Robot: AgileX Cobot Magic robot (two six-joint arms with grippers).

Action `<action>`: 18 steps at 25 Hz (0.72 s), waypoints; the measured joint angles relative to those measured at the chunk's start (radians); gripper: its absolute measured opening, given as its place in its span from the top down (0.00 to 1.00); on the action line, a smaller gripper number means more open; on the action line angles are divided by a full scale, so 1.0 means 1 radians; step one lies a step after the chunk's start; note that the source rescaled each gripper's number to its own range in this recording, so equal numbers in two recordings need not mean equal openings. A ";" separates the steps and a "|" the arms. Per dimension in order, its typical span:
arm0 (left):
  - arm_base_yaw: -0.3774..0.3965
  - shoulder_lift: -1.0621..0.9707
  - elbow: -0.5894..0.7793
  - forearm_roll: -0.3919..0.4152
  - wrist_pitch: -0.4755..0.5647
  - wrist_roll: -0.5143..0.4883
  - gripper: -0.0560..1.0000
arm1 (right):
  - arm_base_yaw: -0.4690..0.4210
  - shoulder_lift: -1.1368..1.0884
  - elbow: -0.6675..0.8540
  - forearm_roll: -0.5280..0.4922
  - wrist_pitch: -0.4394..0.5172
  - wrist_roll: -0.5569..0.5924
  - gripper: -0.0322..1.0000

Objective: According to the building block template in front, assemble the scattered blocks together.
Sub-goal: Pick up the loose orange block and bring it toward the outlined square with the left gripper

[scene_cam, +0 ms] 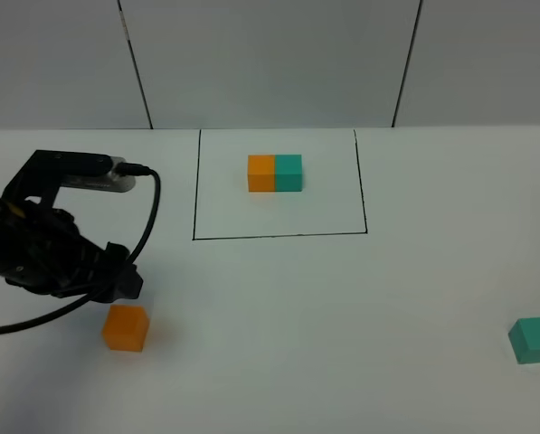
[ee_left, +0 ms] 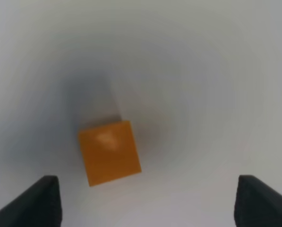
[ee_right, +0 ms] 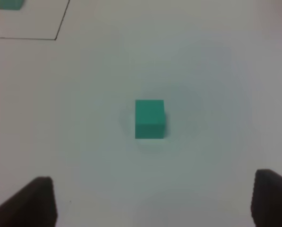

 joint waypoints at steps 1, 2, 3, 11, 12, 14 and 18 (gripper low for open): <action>-0.020 0.029 -0.022 0.041 0.008 -0.047 0.28 | 0.000 0.000 0.000 0.000 0.000 0.000 0.29; -0.038 0.057 -0.048 0.075 0.016 -0.091 0.28 | 0.000 0.000 0.000 0.000 0.000 0.000 0.29; -0.059 0.080 -0.075 0.115 0.027 -0.132 0.27 | 0.000 0.000 0.000 0.000 0.000 0.000 0.29; -0.148 0.238 -0.195 0.246 0.115 -0.307 0.08 | 0.000 0.000 0.000 0.000 0.000 0.000 0.29; -0.147 0.247 -0.195 0.259 0.124 -0.323 0.07 | 0.000 0.000 0.000 0.000 0.000 0.000 0.29; -0.146 0.257 -0.195 0.273 0.142 -0.359 0.05 | 0.000 0.000 0.000 0.000 0.000 0.000 0.29; -0.145 0.260 -0.195 0.295 0.157 -0.420 0.04 | 0.000 0.000 0.000 0.000 0.000 0.000 0.29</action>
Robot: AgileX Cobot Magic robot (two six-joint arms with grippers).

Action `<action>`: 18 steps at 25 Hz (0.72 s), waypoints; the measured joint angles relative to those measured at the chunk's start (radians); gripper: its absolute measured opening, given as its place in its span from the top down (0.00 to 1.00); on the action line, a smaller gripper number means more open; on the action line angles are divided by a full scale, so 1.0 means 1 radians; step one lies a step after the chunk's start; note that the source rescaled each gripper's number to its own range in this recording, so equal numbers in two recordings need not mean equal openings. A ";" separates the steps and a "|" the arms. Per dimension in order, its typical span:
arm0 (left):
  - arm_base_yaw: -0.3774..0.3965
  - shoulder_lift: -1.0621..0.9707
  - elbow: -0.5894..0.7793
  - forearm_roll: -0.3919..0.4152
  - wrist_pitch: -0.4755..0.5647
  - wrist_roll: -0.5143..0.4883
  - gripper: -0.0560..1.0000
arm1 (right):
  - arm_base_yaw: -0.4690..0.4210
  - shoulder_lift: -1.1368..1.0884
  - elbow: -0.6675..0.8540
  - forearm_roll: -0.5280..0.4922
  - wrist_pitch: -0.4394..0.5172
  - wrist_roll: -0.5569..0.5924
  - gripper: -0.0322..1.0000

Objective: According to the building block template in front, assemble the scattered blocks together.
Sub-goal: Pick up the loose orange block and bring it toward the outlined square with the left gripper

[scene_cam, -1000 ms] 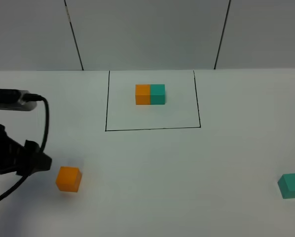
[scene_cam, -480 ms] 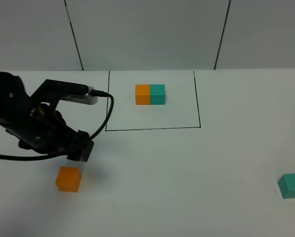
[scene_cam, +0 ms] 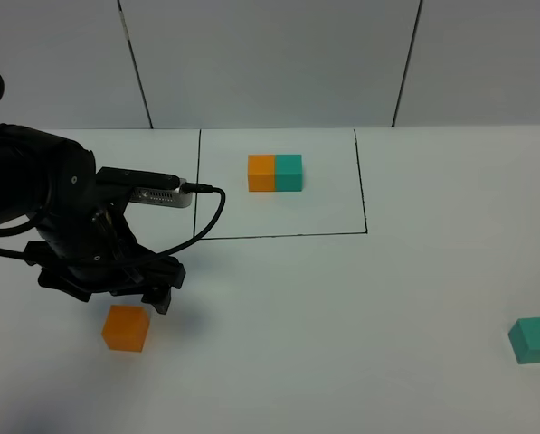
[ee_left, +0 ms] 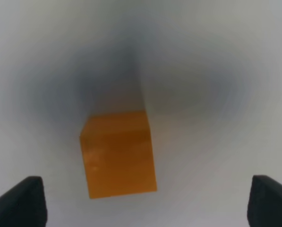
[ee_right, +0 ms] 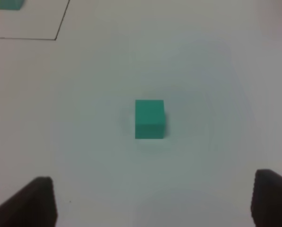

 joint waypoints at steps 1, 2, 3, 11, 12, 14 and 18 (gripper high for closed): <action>0.000 0.000 0.000 0.004 0.002 -0.011 0.04 | 0.000 0.000 0.000 0.000 0.000 0.000 0.29; 0.000 0.001 0.000 0.005 0.006 -0.017 0.04 | 0.000 0.000 0.000 0.000 0.000 0.000 0.29; 0.000 0.002 0.000 0.009 0.006 -0.022 0.04 | 0.000 0.000 0.000 0.000 0.000 0.000 0.29; 0.000 0.012 0.033 0.053 -0.017 -0.049 0.04 | 0.000 0.000 0.000 0.000 0.000 0.000 0.29; 0.000 0.016 0.038 0.057 -0.027 -0.054 0.04 | 0.000 0.000 0.000 0.000 0.000 0.000 0.29; 0.000 0.027 0.045 0.057 -0.041 -0.066 0.04 | 0.000 0.000 0.000 0.000 0.000 0.000 0.29; 0.000 0.065 0.047 0.059 -0.077 -0.077 0.04 | 0.000 0.000 0.000 0.000 0.000 0.000 0.29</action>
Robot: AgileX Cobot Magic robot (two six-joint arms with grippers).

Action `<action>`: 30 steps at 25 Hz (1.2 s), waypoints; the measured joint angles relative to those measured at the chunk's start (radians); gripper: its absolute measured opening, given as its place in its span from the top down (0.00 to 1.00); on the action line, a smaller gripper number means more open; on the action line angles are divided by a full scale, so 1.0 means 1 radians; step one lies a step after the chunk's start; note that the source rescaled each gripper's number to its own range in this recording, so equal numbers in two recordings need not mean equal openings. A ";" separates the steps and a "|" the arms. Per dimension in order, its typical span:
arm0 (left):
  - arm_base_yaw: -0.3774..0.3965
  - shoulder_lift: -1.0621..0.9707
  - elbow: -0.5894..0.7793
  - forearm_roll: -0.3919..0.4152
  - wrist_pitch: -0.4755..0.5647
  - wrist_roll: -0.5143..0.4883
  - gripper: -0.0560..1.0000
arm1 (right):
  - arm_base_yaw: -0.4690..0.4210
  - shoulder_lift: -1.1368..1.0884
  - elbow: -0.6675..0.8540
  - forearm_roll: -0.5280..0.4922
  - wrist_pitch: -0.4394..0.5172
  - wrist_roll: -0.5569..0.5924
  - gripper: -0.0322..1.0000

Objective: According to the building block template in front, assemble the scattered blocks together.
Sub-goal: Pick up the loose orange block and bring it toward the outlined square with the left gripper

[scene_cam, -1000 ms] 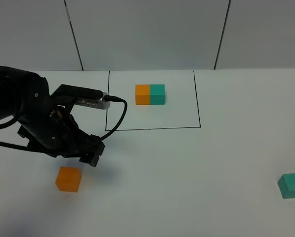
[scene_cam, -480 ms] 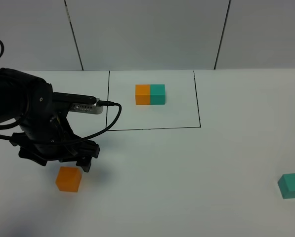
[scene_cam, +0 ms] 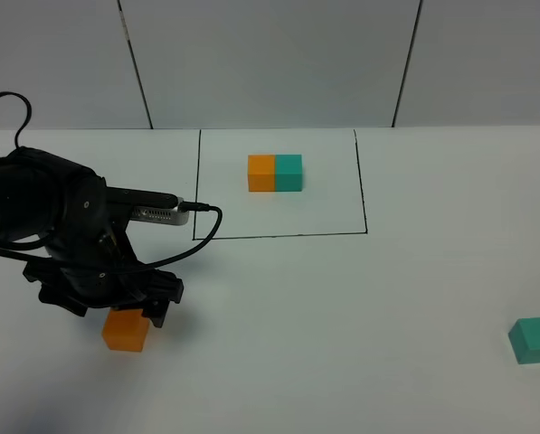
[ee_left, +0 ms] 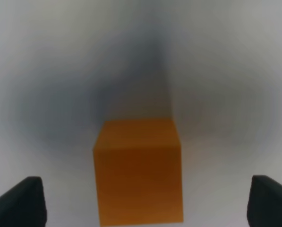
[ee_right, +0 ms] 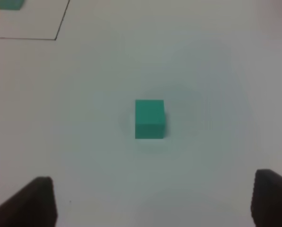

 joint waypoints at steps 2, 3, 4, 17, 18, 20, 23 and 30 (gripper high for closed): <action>0.000 0.027 0.000 0.000 -0.009 -0.004 0.04 | 0.000 0.000 0.000 0.000 0.000 0.000 0.29; 0.000 0.039 0.000 0.000 -0.012 -0.008 0.04 | 0.000 0.000 0.000 0.000 0.000 0.000 0.29; 0.000 0.054 0.000 0.000 -0.017 -0.012 0.04 | 0.000 0.000 0.000 0.000 0.000 0.000 0.29; 0.000 0.107 0.001 0.020 -0.049 -0.050 0.95 | 0.000 0.000 0.000 0.000 0.000 0.000 0.29; 0.000 0.107 0.001 0.021 -0.050 -0.050 0.93 | 0.000 0.000 0.000 0.000 0.000 0.000 0.29; 0.000 0.107 -0.003 0.025 -0.046 -0.049 0.93 | 0.000 0.000 0.000 0.000 0.000 0.000 0.29; 0.000 0.109 -0.062 0.046 -0.006 -0.008 0.93 | 0.000 0.000 0.000 0.000 0.000 0.000 0.29; -0.009 0.110 -0.342 0.045 0.170 0.284 0.93 | 0.000 0.000 0.000 0.000 0.000 0.000 0.29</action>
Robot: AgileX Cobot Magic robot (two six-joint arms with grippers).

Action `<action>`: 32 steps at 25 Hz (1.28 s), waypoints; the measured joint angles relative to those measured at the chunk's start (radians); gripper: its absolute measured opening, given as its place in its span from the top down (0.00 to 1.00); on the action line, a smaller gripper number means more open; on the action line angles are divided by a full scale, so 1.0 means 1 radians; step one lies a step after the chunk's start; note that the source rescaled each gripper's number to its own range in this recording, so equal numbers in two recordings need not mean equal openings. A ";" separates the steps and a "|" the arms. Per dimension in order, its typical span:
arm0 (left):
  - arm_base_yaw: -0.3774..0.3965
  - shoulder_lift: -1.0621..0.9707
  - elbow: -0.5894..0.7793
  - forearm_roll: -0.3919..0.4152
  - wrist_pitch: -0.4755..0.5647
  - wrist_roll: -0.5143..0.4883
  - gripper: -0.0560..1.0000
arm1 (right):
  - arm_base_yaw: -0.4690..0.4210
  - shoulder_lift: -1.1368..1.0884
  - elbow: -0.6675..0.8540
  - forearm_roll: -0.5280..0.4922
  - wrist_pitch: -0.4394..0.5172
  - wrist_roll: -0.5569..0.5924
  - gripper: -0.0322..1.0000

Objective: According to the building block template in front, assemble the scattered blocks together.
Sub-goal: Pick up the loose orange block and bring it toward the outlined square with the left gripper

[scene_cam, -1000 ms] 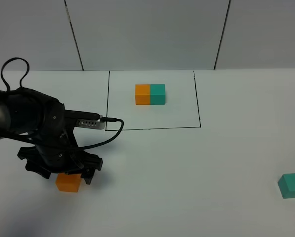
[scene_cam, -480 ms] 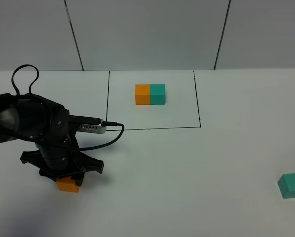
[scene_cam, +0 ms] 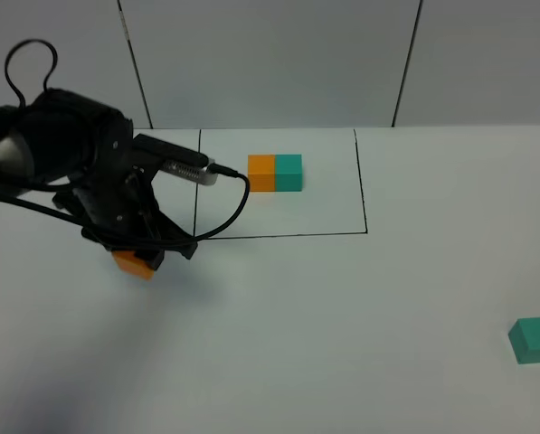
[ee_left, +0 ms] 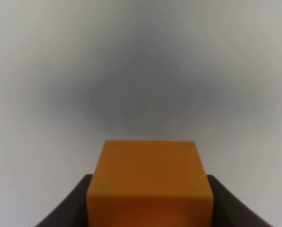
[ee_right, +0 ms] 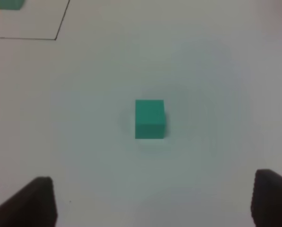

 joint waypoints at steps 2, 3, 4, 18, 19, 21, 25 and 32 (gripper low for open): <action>-0.018 0.000 -0.076 0.006 0.045 0.144 0.93 | 0.000 0.000 0.000 0.000 0.000 0.000 0.29; -0.032 0.000 -0.100 0.006 0.058 0.213 0.93 | 0.000 0.000 0.000 0.000 0.000 0.000 0.29; -0.044 0.000 -0.123 0.006 0.066 0.299 0.93 | 0.000 0.000 0.000 0.000 0.000 0.000 0.29; -0.223 0.287 -0.468 0.005 0.186 0.878 0.93 | 0.000 0.000 0.000 0.000 0.000 0.000 0.29; -0.229 0.314 -0.501 0.005 0.202 0.883 0.93 | 0.000 0.000 0.000 0.000 0.000 0.000 0.29; -0.234 0.360 -0.555 0.001 0.241 0.891 0.93 | 0.000 0.000 0.000 0.000 0.000 0.000 0.29; -0.241 0.434 -0.613 -0.012 0.300 0.940 0.93 | 0.000 0.000 0.000 0.000 0.000 0.000 0.29; -0.243 0.494 -0.621 -0.044 0.293 0.961 0.93 | 0.000 0.000 0.000 0.000 0.000 0.000 0.29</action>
